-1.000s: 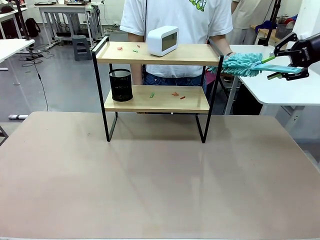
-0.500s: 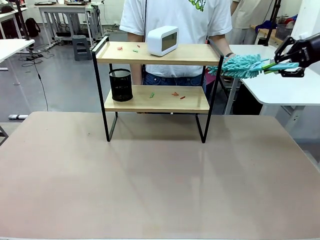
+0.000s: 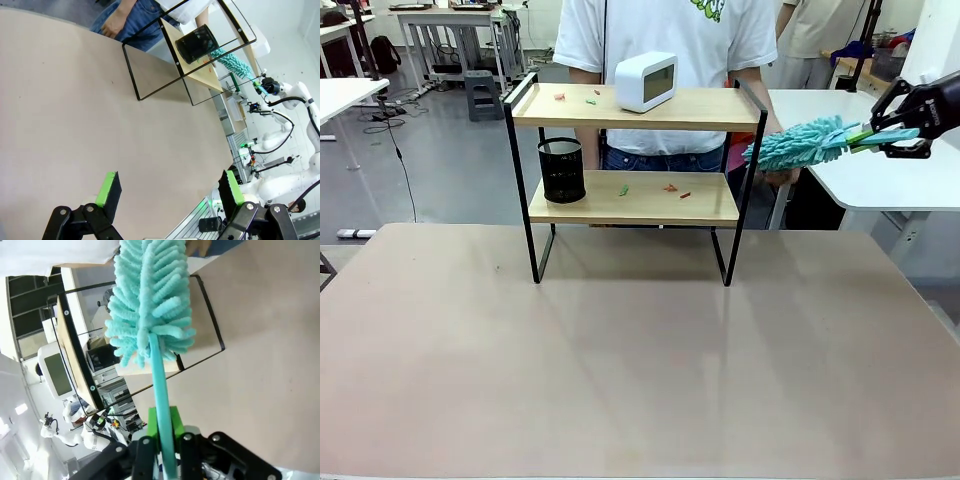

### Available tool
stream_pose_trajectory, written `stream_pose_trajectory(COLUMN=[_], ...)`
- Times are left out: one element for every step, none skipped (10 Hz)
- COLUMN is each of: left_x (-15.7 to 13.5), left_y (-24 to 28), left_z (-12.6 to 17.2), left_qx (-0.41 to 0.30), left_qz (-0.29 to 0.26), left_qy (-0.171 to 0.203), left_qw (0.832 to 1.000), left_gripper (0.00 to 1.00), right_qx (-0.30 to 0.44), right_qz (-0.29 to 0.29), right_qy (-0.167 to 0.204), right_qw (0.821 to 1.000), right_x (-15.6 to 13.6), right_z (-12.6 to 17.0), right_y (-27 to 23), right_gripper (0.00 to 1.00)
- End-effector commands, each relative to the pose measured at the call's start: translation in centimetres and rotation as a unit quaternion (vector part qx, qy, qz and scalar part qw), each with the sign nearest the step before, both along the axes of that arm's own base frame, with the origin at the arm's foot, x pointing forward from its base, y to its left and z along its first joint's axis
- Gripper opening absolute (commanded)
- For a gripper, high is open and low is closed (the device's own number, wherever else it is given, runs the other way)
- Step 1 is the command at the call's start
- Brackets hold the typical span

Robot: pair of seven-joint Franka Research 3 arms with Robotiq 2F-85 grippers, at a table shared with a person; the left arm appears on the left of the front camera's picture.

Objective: Clean the shelf.
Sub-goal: Pick up the Duster from the human.

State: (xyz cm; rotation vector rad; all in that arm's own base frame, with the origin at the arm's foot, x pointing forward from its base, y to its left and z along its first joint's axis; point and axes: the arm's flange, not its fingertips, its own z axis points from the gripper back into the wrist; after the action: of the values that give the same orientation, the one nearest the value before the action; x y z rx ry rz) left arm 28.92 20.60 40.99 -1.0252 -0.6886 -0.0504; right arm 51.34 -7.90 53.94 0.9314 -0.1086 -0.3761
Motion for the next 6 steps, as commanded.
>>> stream_pose_trajectory(left_x=[0.1,0.1,0.1,0.1,0.1,0.1], left_y=[-0.1,-0.1,-0.1,-0.1,-0.1,-0.1], left_z=[0.1,0.1,0.1,0.1,0.1,0.1], left_qx=[-0.004,-0.004,-0.004,-0.004,-0.004,-0.004], left_qz=[-0.001,-0.001,-0.001,-0.001,-0.001,-0.001], left_qy=[-0.017,-0.017,-0.017,-0.017,-0.017,-0.017], left_qw=[1.0,1.0,1.0,1.0,1.0,1.0], left_gripper=[1.0,1.0,1.0,1.0,1.0,1.0], right_qx=[-0.056,-0.093,-0.132,-0.15,-0.158,-0.138], right_qz=[0.041,0.08,0.087,0.123,0.115,0.128], right_qy=[-0.096,-0.148,-0.185,-0.214,-0.239,-0.237], right_qw=[0.993,0.981,0.97,0.957,0.951,0.953], right_x=[-4.2,-8.2,-12.8,-17.4,-21.3,-24.1], right_z=[1.5,2.3,2.4,1.5,-0.2,-1.5], right_y=[-0.2,-0.5,-0.9,-1.0,-1.6,-2.1], right_gripper=[0.0,0.0,0.0,0.0,0.0,0.0])
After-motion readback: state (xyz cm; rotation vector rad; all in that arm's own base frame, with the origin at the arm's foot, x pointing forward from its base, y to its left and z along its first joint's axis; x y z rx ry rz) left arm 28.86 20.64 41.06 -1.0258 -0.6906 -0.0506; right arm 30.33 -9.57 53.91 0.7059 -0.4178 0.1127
